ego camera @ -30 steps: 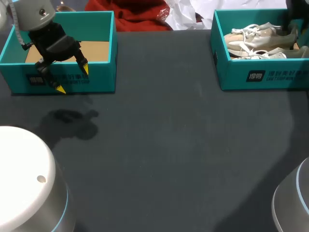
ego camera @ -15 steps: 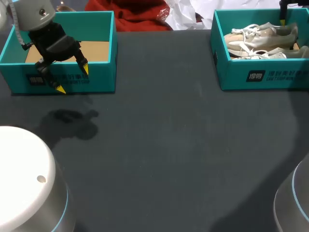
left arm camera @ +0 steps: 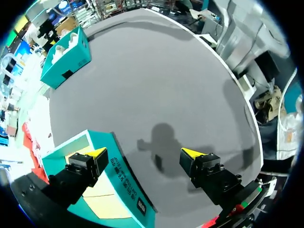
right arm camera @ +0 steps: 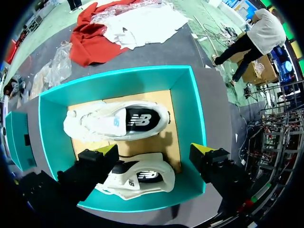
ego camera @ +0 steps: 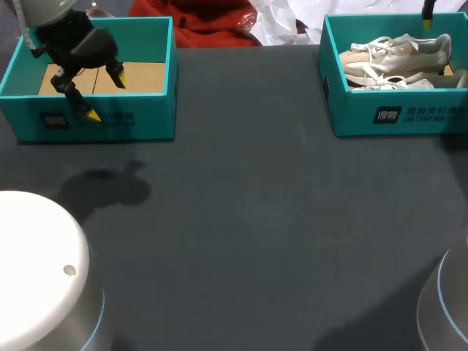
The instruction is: Take the shoe out of the shoebox, open the shoe tongue, remove and reinsert the insole, then place the shoe into the shoebox
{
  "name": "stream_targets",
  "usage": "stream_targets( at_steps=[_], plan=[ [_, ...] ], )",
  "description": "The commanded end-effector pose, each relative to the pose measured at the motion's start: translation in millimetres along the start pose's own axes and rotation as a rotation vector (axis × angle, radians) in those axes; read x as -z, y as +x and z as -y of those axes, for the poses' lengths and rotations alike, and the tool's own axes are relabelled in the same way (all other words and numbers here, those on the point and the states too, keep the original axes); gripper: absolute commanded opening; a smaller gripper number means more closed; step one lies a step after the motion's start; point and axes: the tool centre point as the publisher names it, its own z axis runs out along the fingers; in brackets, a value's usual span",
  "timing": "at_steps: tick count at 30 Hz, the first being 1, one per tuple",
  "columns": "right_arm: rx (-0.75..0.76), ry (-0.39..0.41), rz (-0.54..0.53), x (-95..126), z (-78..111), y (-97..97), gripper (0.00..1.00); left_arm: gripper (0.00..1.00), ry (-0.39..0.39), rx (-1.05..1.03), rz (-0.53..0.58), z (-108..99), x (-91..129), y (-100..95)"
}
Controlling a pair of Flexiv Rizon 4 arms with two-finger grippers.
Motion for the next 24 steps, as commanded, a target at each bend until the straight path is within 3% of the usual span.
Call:
stream_targets(
  at_steps=[1,13,18,24],
  plan=[
    [0.006,-0.04,-0.001,14,26.2,5.5,1.0,1.0,-0.05,0.326,-0.006,-8,16,5.9],
    [0.035,-0.023,-0.027,32,57.8,24.7,1.0,1.0,-0.249,0.897,0.013,-40,33,24.2],
    [0.032,-0.025,-0.031,39,68.6,30.7,1.0,1.0,-0.267,1.02,0.003,-52,37,29.3],
    [0.027,-0.021,-0.034,44,77.2,36.4,1.0,1.0,-0.3,1.017,0.008,-56,40,30.6]
  ],
)
